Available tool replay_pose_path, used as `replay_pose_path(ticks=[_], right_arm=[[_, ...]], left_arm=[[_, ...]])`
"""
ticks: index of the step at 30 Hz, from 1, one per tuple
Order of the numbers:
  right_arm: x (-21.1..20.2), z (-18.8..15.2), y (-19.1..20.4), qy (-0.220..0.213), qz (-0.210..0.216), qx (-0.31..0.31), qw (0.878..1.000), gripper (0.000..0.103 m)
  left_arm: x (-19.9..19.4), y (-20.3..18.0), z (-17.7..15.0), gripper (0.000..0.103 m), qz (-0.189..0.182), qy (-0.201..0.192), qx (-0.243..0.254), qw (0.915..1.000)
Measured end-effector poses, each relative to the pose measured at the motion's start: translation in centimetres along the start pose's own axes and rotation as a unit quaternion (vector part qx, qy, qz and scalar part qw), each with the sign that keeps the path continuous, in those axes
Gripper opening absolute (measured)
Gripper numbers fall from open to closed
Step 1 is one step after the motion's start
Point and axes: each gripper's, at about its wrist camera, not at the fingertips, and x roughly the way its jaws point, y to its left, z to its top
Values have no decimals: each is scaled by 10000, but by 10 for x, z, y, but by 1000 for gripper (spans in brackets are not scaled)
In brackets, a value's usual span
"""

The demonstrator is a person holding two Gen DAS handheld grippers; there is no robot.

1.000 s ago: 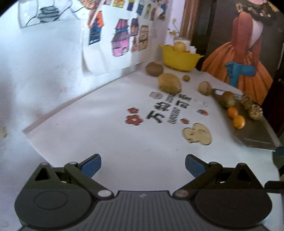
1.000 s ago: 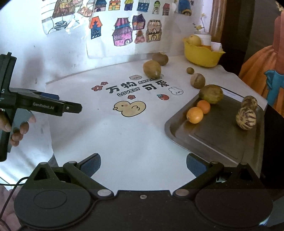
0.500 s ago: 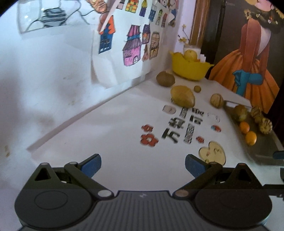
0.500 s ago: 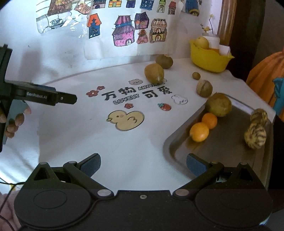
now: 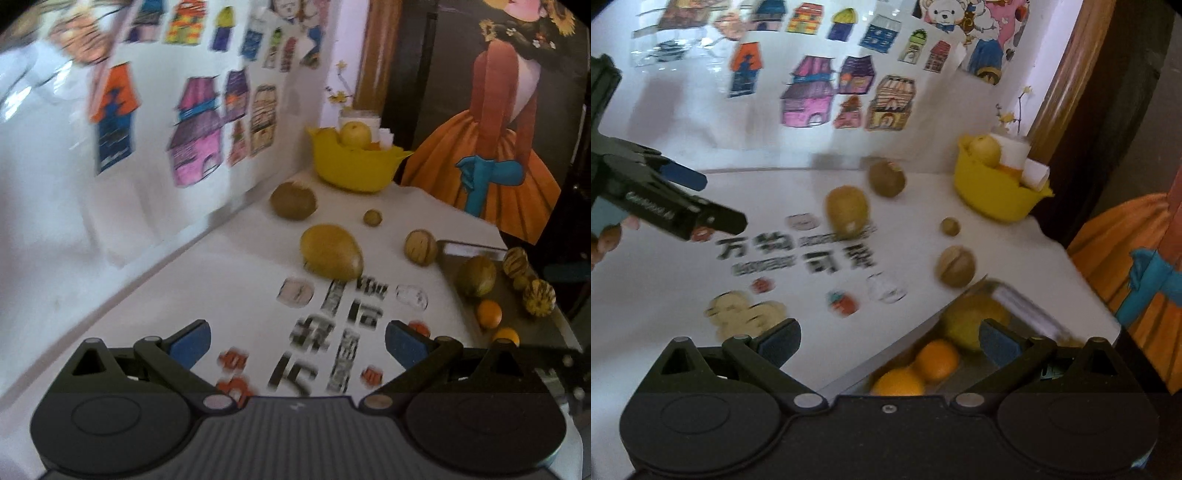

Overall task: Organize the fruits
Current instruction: 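Withdraw both open tools from the tray toward the remaining fruits, then grasp the large yellow fruit with the left tool while the right tool grasps the tan fruit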

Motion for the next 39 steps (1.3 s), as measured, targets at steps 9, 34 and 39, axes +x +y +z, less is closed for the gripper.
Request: replay_pose_path(ticks=[9, 34, 39], right_arm=[[71, 32, -61, 290, 268, 264, 9989, 102], [173, 51, -97, 750, 685, 856, 9911, 77], [176, 51, -98, 760, 711, 918, 9903, 70]], left_arm=[[50, -11, 33, 103, 19, -144, 23, 9999], [144, -13, 54, 94, -157, 171, -486, 9985], [150, -12, 54, 91, -166, 274, -530, 9981]])
